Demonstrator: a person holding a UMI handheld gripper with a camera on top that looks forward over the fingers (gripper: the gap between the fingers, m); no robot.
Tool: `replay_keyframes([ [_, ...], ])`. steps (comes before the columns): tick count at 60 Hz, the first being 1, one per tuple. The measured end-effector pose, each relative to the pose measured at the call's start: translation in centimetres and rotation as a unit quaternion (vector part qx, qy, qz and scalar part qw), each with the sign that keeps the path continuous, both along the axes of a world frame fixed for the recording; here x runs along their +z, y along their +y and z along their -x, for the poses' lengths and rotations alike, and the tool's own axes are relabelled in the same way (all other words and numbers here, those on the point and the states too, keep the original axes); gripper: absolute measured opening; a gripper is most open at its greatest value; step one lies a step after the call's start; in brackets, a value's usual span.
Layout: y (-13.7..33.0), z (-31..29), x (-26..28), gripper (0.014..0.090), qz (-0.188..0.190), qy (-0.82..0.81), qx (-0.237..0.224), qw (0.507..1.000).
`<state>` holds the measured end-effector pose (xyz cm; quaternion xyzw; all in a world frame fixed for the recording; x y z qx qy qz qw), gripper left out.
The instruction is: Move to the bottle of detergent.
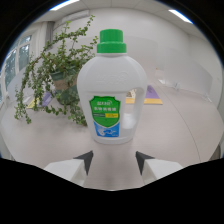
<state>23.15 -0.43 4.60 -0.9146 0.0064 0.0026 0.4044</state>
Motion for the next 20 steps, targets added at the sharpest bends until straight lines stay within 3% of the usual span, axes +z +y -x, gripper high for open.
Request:
replay_keyframes([
  [20,0.43,0.24,-0.03,0.0845,0.000,0.004,-0.001,1.000],
])
